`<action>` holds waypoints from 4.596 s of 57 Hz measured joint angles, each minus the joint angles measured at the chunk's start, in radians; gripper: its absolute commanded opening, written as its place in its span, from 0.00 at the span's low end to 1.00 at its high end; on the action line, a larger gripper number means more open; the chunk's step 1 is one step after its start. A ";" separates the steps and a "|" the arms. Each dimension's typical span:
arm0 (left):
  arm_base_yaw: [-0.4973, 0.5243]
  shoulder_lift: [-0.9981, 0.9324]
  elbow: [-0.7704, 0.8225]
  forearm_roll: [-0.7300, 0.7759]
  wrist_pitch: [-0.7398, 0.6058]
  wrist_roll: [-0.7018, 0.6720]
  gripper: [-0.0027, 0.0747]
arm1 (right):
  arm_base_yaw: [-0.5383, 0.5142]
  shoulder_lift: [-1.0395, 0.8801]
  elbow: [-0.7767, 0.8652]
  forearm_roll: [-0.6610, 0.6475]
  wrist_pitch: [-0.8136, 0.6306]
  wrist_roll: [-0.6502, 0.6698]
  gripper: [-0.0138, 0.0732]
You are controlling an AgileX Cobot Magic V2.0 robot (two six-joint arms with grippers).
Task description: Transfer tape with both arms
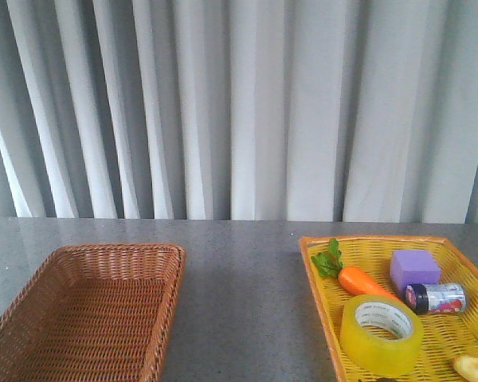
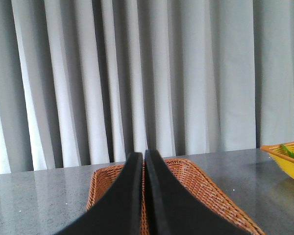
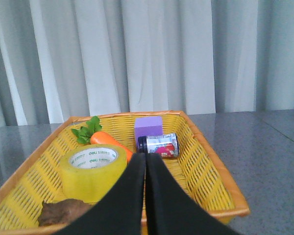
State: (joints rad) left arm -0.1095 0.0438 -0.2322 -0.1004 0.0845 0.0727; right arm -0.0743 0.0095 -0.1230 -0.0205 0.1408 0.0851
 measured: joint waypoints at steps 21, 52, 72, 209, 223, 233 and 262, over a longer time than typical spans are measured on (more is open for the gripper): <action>0.000 0.427 -0.376 0.046 0.273 0.000 0.03 | 0.000 0.313 -0.358 -0.023 0.221 -0.003 0.15; 0.000 0.615 -0.436 0.048 0.324 -0.001 0.07 | 0.000 0.578 -0.455 -0.019 0.372 -0.008 0.18; 0.000 0.615 -0.436 0.049 0.331 -0.054 0.76 | 0.000 0.582 -0.455 -0.086 0.418 -0.057 0.82; 0.000 0.816 -0.582 0.177 0.524 -0.106 0.75 | 0.127 1.966 -1.597 -0.036 1.004 -0.046 0.35; 0.000 0.816 -0.582 0.177 0.524 -0.106 0.75 | 0.130 1.831 -1.597 -0.028 1.007 -0.075 0.36; 0.000 0.816 -0.582 0.177 0.524 -0.106 0.75 | 0.180 1.765 -1.597 0.020 0.992 -0.131 0.36; 0.000 0.816 -0.582 0.177 0.524 -0.106 0.75 | 0.552 1.922 -1.690 0.020 0.883 -0.202 0.37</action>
State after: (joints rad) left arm -0.1095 0.8594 -0.8147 0.0763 0.6080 -0.0333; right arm 0.4778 1.9315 -1.8130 0.0000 1.0239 -0.1168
